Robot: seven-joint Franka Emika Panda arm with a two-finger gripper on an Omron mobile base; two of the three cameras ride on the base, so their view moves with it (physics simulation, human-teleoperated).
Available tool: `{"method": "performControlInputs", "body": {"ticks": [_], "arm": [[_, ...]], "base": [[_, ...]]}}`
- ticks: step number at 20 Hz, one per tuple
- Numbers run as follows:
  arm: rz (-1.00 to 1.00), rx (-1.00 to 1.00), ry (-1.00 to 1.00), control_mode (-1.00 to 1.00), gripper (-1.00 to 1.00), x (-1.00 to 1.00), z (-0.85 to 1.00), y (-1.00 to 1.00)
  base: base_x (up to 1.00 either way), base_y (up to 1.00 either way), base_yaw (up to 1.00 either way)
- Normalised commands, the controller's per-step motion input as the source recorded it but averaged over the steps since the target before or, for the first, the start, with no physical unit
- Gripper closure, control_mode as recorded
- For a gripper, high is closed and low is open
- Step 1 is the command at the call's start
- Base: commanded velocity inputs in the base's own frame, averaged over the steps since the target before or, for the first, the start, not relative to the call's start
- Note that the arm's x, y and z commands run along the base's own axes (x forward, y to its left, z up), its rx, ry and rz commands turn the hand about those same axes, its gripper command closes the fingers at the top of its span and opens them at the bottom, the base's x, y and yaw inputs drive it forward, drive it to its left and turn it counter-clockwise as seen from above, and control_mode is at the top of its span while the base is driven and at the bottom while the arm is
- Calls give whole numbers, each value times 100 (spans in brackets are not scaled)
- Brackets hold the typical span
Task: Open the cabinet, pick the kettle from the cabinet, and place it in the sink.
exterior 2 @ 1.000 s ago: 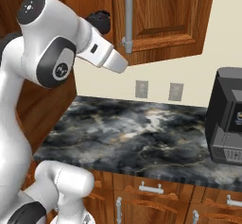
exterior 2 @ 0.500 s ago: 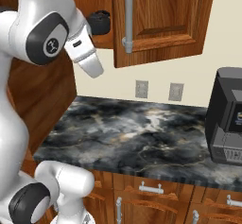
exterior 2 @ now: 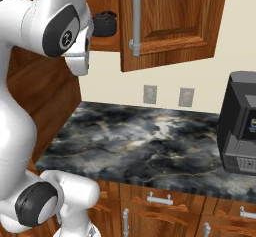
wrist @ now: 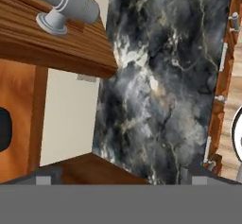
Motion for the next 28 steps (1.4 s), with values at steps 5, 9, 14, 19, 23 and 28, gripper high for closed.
{"method": "performControlInputs", "body": {"ticks": [5,9,14,19,23,28], "arm": [[-29,23,-19,-100,-100,36,-11,21],[-33,11,-20,-100,-100,40,-10,18],[-33,3,-14,-100,-100,44,-7,14],[-30,0,-3,-100,-100,47,-5,4],[-27,1,0,-100,-100,40,0,0],[-22,0,0,-100,-100,27,1,-17]], "base": [[0,0,0],[0,0,0],[0,0,0],[0,0,0],[0,0,0],[0,0,0]]}}
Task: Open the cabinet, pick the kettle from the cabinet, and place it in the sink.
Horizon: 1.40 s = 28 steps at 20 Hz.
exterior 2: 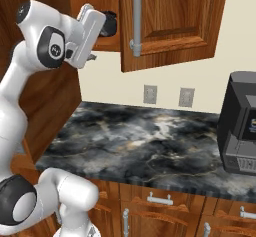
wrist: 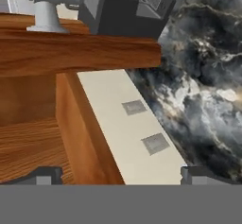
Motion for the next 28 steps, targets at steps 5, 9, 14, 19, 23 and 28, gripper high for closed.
{"method": "performControlInputs", "body": {"ticks": [5,9,14,19,23,28], "arm": [[-25,0,0,-100,-100,13,0,-31],[-28,0,0,-100,-100,7,0,-37],[-21,0,-1,-100,-100,3,-7,-27],[-17,0,-1,-100,-100,-15,-5,-38],[-18,0,-2,-100,-100,-27,0,-50],[-17,0,0,-100,-100,-28,0,-57]], "base": [[0,0,0],[0,0,0],[0,0,0],[0,0,0],[0,0,0],[0,0,0]]}}
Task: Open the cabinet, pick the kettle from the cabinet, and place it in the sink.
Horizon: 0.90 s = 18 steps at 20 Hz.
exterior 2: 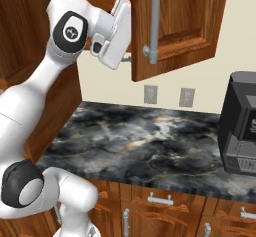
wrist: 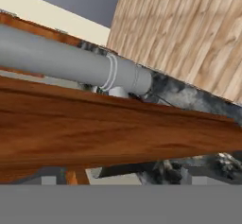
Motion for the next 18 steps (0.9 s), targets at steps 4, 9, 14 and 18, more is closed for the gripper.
{"method": "performControlInputs", "body": {"ticks": [4,9,14,18], "arm": [[-12,0,0,-100,-100,-29,0,-64],[-8,0,0,-100,-100,-29,0,-68],[-7,0,0,-100,-100,-29,0,-69],[-3,0,0,-100,-100,-31,0,-72]], "base": [[0,0,0],[0,0,0],[0,0,0],[0,0,0]]}}
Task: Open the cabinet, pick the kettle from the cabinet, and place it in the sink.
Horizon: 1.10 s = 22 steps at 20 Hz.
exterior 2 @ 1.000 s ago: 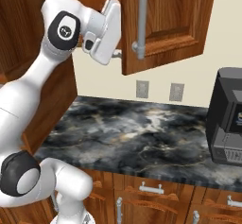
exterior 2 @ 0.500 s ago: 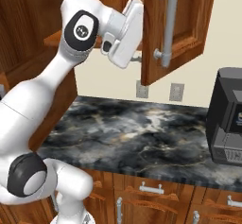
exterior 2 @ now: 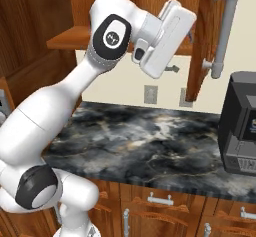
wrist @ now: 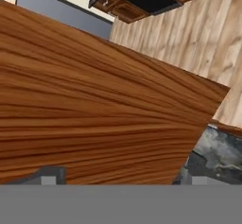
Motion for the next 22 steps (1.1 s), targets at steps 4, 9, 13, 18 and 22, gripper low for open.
{"method": "performControlInputs", "body": {"ticks": [4,9,13,18,22], "arm": [[0,0,0,-100,-100,-33,0,-73],[0,0,0,-100,-100,-30,0,-56],[2,-1,0,-100,-100,-20,-4,-11],[20,0,2,-100,-100,-13,-6,31],[35,0,0,-100,-100,-13,-1,46]], "base": [[0,0,0],[0,0,0],[0,0,0],[0,0,0],[0,0,0]]}}
